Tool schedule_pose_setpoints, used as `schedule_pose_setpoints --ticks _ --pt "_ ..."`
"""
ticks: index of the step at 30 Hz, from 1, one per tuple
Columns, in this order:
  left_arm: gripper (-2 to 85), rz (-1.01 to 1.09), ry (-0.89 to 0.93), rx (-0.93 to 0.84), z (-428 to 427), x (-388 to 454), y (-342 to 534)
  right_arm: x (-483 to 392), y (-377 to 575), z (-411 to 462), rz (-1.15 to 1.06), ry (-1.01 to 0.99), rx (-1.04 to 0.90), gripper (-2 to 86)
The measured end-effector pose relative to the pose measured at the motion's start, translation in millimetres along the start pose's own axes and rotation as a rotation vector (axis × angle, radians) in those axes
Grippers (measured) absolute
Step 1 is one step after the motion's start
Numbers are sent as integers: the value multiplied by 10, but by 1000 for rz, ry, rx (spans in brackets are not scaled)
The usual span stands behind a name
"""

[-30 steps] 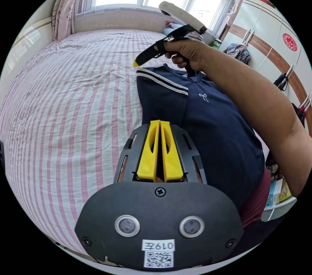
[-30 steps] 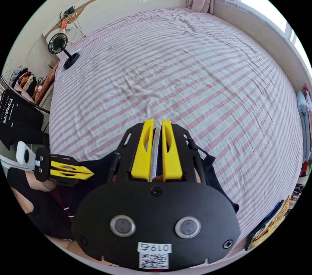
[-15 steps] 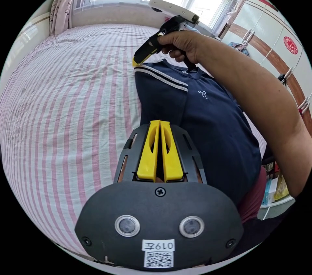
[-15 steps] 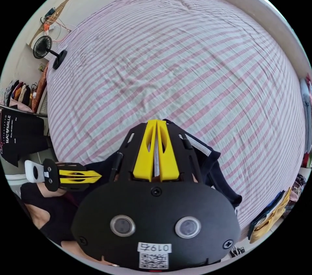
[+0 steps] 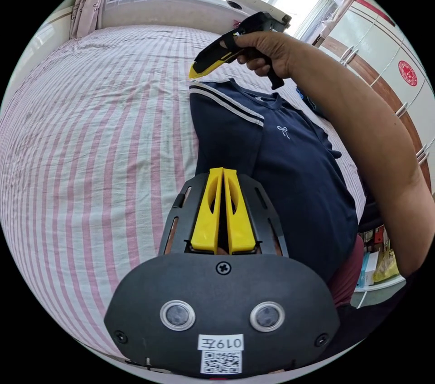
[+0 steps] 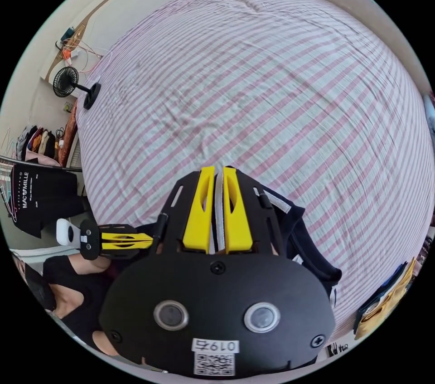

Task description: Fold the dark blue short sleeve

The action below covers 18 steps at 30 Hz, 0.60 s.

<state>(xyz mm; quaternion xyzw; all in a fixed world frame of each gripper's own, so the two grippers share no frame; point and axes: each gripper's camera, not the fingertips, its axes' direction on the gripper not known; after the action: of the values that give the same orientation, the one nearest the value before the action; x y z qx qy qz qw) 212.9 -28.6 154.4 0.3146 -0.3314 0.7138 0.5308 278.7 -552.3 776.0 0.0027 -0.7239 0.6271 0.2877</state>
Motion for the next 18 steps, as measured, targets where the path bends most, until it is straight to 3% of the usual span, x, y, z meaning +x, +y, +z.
schedule_pose_setpoints --ticks 18 --pt "9 -14 19 4 29 -151 -37 281 -445 -54 54 -49 -78 48"
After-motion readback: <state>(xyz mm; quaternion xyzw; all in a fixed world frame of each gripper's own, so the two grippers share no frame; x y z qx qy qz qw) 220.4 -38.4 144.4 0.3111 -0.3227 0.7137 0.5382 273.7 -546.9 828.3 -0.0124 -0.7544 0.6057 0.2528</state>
